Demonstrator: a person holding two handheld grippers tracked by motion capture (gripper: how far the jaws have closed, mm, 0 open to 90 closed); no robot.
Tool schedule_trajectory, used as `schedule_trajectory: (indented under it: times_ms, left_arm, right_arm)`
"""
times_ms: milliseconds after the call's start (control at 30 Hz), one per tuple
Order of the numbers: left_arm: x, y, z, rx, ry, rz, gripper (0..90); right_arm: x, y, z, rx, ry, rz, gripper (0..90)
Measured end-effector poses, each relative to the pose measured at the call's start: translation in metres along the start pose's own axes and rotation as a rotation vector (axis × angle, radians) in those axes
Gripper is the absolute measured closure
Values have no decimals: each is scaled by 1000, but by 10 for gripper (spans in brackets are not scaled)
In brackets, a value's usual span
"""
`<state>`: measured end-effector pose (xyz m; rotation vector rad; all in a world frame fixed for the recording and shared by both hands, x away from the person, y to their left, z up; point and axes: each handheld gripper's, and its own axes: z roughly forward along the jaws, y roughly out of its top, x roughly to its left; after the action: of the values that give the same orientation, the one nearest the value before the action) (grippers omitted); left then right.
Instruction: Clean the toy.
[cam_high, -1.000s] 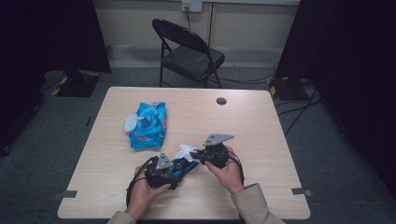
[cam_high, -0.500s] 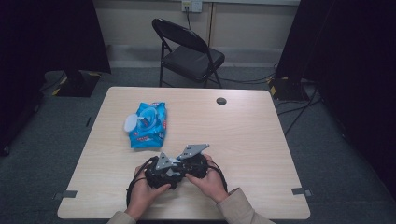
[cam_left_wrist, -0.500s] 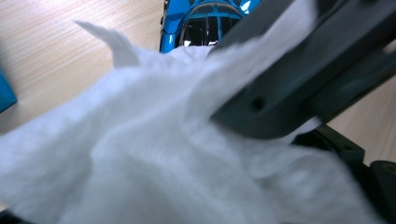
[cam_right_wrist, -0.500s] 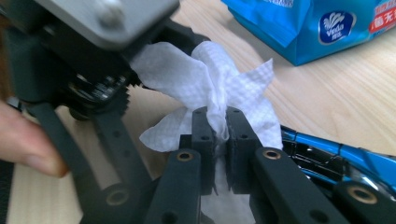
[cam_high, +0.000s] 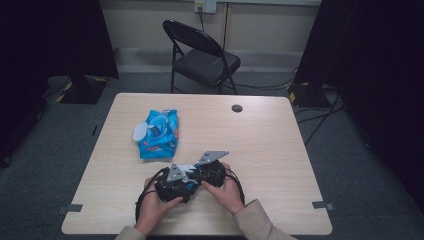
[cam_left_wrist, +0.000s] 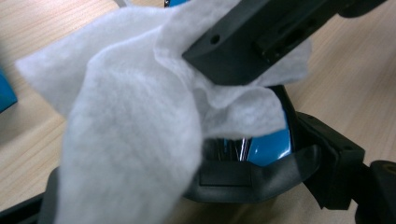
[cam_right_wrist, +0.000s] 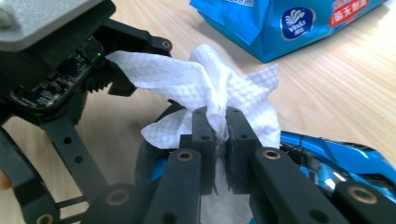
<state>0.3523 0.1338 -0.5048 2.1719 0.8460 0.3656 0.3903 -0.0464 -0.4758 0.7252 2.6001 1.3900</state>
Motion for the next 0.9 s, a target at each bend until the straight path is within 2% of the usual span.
schedule_trajectory:
  times_ms: [200,333,467,567,733,833,900]
  left_arm:
    - [0,0,0,0,-1,-3,241]
    - [0,0,0,0,-1,-3,241]
    - [0,0,0,1,-1,-3,241]
    - [0,0,0,-1,0,-3,242]
    - [0,0,0,-1,1,-4,241]
    - [0,0,0,-2,1,-4,241]
    - [-1,0,0,-2,1,-4,241]
  right_arm:
    - [-5,1,-3,7,-31,3,848]
    - [-6,3,-4,21,-65,-41,848]
    - [-11,2,-6,10,-73,-22,847]
    - [-16,0,-10,9,-111,-25,846]
    - [-28,-5,-13,-18,-110,35,845]
    - [-37,-11,-15,-13,-146,62,845]
    - [-43,-15,-16,-32,-135,100,843]
